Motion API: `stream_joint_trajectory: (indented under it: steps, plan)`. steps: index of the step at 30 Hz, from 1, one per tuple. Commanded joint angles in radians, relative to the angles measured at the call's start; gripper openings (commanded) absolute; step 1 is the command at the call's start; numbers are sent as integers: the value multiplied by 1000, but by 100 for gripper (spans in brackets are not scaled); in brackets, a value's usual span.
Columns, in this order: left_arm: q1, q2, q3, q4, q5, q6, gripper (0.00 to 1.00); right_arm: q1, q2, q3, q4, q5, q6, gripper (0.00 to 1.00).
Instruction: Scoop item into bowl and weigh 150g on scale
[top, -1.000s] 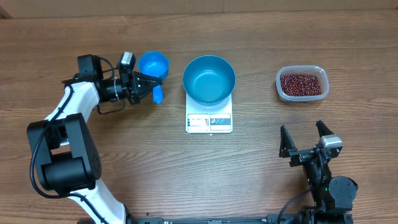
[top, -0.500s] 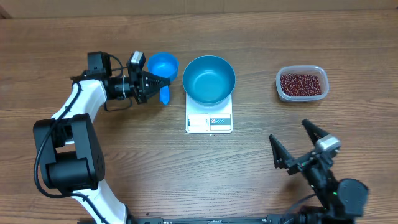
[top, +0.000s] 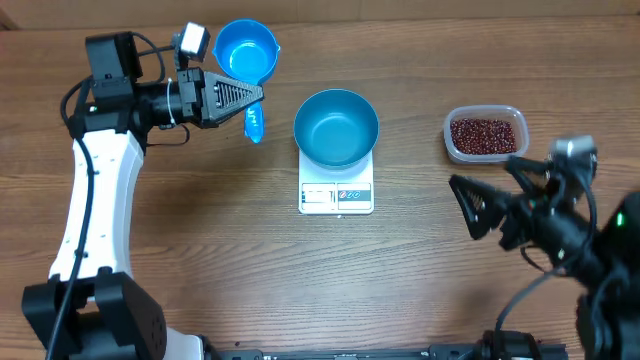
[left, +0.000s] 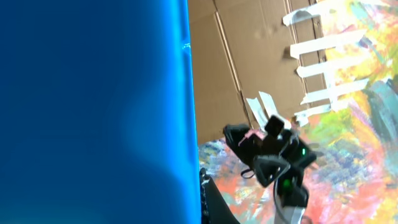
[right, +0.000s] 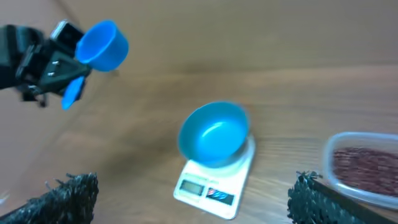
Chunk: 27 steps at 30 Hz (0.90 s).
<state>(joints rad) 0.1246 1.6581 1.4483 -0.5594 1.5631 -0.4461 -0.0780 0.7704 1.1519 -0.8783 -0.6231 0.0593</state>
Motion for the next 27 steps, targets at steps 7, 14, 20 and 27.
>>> stream_joint_trajectory:
  steps: [7,14,20,27]
  plan:
    - [-57,4,-19,-13,-58,51,4,-1,202,38,-34,-266,49,13]
    - [-181,4,-21,-16,-181,-17,4,11,413,26,-73,-542,-73,33]
    - [-265,4,-21,-9,-199,-146,4,119,586,26,-48,-623,-94,60]
    - [-294,4,-21,33,-241,-323,4,235,643,26,238,-836,-19,58]
